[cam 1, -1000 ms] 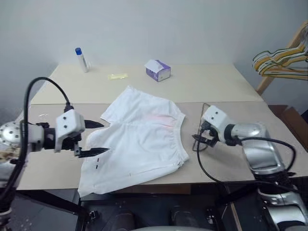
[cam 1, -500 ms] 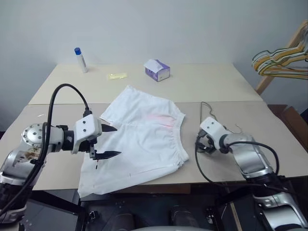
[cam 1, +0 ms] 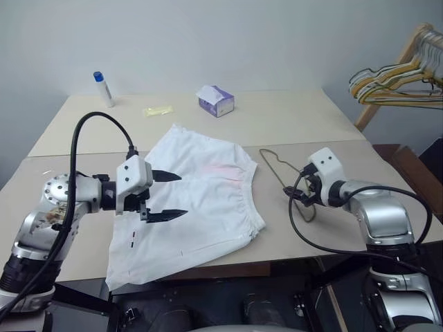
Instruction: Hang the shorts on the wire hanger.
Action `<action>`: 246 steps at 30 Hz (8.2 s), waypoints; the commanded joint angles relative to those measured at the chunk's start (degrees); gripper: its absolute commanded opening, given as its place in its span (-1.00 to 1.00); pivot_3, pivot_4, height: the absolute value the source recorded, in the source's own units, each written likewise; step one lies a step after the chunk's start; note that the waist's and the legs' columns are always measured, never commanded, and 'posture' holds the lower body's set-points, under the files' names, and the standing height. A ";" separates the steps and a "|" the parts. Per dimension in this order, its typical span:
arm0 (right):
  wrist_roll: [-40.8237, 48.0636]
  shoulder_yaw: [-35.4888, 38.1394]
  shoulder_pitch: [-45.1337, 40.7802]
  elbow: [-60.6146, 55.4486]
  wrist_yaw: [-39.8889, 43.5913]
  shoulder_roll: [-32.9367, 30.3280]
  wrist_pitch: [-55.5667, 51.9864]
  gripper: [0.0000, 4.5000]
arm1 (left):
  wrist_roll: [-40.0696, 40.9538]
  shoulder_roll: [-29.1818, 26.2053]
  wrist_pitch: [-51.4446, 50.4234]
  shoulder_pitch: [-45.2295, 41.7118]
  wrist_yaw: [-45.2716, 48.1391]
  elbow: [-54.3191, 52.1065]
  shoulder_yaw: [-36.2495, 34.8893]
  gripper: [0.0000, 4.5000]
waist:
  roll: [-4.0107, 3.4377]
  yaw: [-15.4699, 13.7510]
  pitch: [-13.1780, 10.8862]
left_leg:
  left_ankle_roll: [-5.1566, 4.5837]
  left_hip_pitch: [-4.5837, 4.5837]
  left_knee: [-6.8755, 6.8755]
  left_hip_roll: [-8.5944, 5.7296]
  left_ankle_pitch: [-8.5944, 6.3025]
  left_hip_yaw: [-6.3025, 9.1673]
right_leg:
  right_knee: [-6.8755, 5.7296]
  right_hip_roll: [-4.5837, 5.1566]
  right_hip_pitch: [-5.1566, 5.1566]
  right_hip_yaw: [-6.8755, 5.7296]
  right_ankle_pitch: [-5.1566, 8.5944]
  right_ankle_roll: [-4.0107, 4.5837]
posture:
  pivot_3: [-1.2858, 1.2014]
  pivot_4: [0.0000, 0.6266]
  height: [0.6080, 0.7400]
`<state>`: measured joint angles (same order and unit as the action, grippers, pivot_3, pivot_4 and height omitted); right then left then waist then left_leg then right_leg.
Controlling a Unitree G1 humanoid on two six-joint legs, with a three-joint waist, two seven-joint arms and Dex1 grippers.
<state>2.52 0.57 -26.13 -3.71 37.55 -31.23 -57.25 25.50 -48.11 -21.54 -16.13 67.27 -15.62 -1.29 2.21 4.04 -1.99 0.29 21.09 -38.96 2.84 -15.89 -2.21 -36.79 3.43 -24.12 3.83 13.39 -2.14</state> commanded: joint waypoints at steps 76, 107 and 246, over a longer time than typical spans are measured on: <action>-5.65 -13.40 0.06 -21.44 -9.10 5.90 30.12 -1.00 | 35.70 45.73 -27.73 -25.12 -59.53 15.28 -18.92 -0.98 | 0.09 -0.02 0.32 | 0.02 0.00 -0.05 -0.13 0.01 0.22 | 0.09 0.02 0.11 0.01 -0.12 -0.06 | -0.01 -1.00 1.00; 41.73 -1.70 -11.22 -6.97 25.01 -4.16 -2.05 0.74 | 43.68 17.09 -24.51 -21.49 -3.87 17.71 -24.67 -1.00 | 0.08 -0.01 0.30 | 0.01 -0.05 -0.03 -0.08 0.01 0.21 | 0.12 0.00 0.17 -0.06 -0.10 -0.04 | 0.03 -1.00 1.00; 8.17 -13.55 -7.60 6.83 19.22 -9.34 25.04 -1.00 | -0.29 8.56 3.84 -19.29 0.50 19.34 -2.30 0.98 | -0.15 -0.11 0.34 | -0.11 0.22 -0.10 -0.06 -0.06 0.03 | 0.55 0.01 0.06 0.08 -0.37 -0.30 | -0.01 -1.00 1.00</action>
<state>12.36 -13.14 -31.62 5.49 57.02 -40.04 -35.88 22.89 -38.59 -17.71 -32.78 66.63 2.15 -0.75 2.06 3.94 -1.65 0.18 21.30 -39.05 2.78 -15.94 -2.18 -36.22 3.44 -24.05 3.91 13.01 -2.44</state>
